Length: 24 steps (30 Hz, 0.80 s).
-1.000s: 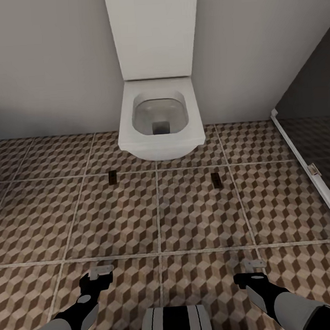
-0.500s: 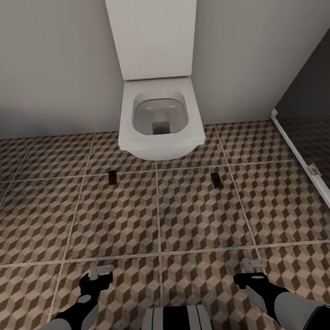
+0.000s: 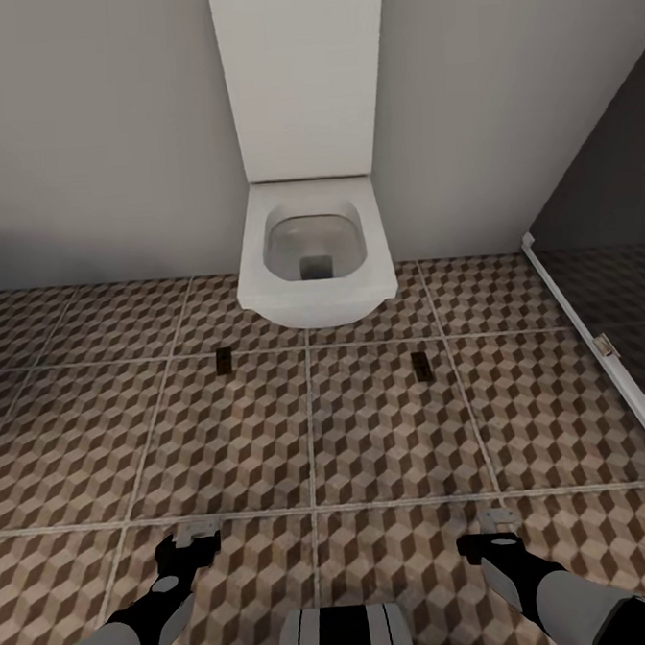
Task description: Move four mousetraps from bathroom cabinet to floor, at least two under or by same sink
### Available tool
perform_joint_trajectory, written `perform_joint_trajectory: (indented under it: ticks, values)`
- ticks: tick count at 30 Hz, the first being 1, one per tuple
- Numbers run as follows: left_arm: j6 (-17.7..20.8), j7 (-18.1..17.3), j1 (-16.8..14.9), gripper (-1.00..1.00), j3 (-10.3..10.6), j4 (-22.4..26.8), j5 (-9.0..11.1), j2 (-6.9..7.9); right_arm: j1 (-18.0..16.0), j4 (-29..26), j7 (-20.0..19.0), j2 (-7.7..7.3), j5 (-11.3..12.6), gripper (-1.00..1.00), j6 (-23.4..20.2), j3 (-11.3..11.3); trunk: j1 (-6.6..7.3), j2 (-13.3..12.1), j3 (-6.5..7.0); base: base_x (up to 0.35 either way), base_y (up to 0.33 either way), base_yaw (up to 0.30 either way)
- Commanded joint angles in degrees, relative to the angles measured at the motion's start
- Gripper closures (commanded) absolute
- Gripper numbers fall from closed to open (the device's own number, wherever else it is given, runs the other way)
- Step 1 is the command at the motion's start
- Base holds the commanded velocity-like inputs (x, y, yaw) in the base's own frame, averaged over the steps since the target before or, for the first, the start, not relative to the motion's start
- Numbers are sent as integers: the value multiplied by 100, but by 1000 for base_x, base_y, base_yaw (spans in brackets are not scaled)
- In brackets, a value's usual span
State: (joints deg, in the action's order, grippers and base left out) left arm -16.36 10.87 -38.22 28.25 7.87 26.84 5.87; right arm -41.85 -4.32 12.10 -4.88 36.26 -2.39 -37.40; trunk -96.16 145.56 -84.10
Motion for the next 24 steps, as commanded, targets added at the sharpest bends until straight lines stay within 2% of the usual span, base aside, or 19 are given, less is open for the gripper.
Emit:
perform_joint_trajectory:
  ticks: [1,24]
  values:
    - [-11,26,-1,-100,49,4,32,4,1,-16,30,-4,41,-100,-25,-48,3,-1,20,0,0,0]
    - [-15,0,-1,-100,49,4,32,14,1,-16,29,-4,39,-100,-32,-48,63,-31,529,0,0,0]
